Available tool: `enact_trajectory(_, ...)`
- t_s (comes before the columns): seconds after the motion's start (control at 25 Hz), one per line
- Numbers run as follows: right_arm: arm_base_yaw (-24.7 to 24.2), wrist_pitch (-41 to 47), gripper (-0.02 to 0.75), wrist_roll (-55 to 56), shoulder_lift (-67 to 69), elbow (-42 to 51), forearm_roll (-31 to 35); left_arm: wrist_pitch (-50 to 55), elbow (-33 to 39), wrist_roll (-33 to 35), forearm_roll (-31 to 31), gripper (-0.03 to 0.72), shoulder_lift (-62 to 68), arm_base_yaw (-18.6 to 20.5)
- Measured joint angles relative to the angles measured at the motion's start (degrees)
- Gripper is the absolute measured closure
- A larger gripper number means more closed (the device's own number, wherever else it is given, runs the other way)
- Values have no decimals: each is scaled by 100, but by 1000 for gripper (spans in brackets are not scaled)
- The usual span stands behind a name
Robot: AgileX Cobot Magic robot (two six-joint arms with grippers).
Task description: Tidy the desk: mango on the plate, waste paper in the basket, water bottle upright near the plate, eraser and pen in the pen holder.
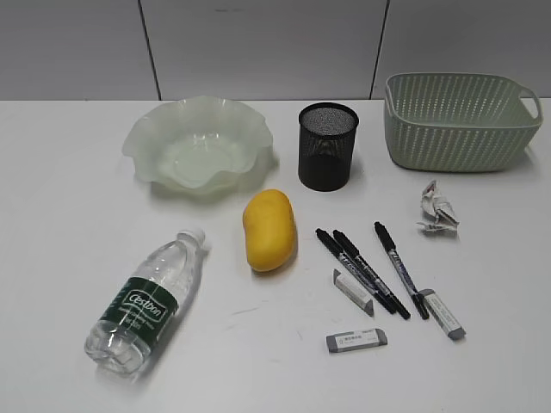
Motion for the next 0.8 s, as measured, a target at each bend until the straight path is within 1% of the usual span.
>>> enact_trajectory(0.2, 0, 0, 396, 0, 0, 0, 0, -8, 0, 0, -17, 381, 0, 0)
enact_trajectory(0.28, 0, 0, 396, 0, 0, 0, 0, -186, -59, 0, -136, 381, 9, 0)
enact_trajectory(0.4, 0, 0, 396, 0, 0, 0, 0, -1211, -167, 70, -518, 381, 201, 2)
enact_trajectory(0.44, 0, 0, 396, 0, 0, 0, 0, -1644, -168, 258, -698, 381, 372, 2)
enact_trajectory(0.52, 0, 0, 396, 0, 0, 0, 0, -2250, -186, 871, -1244, 381, 979, 2)
enact_trajectory(0.6, 0, 0, 396, 0, 0, 0, 0, -2627, -220, 1769, -2178, 381, 2004, 2)
enact_trajectory(0.64, 0, 0, 396, 0, 0, 0, 0, -2745, -227, 2242, -2617, 378, 2699, 2)
enact_trajectory(0.72, 0, 0, 396, 0, 0, 0, 0, -2791, -320, 3460, -3666, 363, 4251, -20)
enact_trajectory(0.76, 0, 0, 396, 0, 0, 0, 0, -2786, -431, 3894, -4121, 346, 5021, -73)
enact_trajectory(0.8, 0, 0, 396, 0, 0, 0, 0, -2772, -574, 4276, -4389, 330, 5759, -148)
